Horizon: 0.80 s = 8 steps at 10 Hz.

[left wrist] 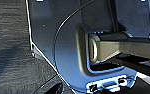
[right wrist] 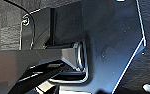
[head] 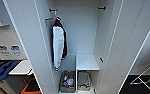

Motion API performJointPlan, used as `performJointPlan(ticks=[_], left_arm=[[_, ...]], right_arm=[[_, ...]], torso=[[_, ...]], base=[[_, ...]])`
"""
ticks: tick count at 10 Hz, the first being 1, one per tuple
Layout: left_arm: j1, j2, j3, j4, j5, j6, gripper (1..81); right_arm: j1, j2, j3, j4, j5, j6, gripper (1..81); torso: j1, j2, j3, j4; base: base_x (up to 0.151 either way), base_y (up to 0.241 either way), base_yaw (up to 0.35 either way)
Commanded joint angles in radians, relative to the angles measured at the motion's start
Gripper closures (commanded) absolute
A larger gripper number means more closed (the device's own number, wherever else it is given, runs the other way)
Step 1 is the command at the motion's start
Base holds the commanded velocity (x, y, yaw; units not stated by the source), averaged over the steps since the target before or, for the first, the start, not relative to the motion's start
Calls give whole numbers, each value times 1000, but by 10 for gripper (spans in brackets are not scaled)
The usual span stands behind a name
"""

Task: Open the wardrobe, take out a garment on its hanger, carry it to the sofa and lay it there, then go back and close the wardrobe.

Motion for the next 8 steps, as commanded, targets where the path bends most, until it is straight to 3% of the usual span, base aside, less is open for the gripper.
performJointPlan(ticks=[1,5,8], left_arm=[[-80,-16,0,-244,35,206,10],[-80,-13,6,-239,26,216,10],[-80,-13,7,-239,26,216,10]], right_arm=[[22,6,1,-6,-50,0,10],[28,4,-4,-8,-101,-2,10],[28,4,-4,-8,-101,-2,10]], torso=[[0,0,0,0],[0,0,0,0],[0,-1,0,0]], base=[[0,0,0],[0,0,0],[76,0,0]])
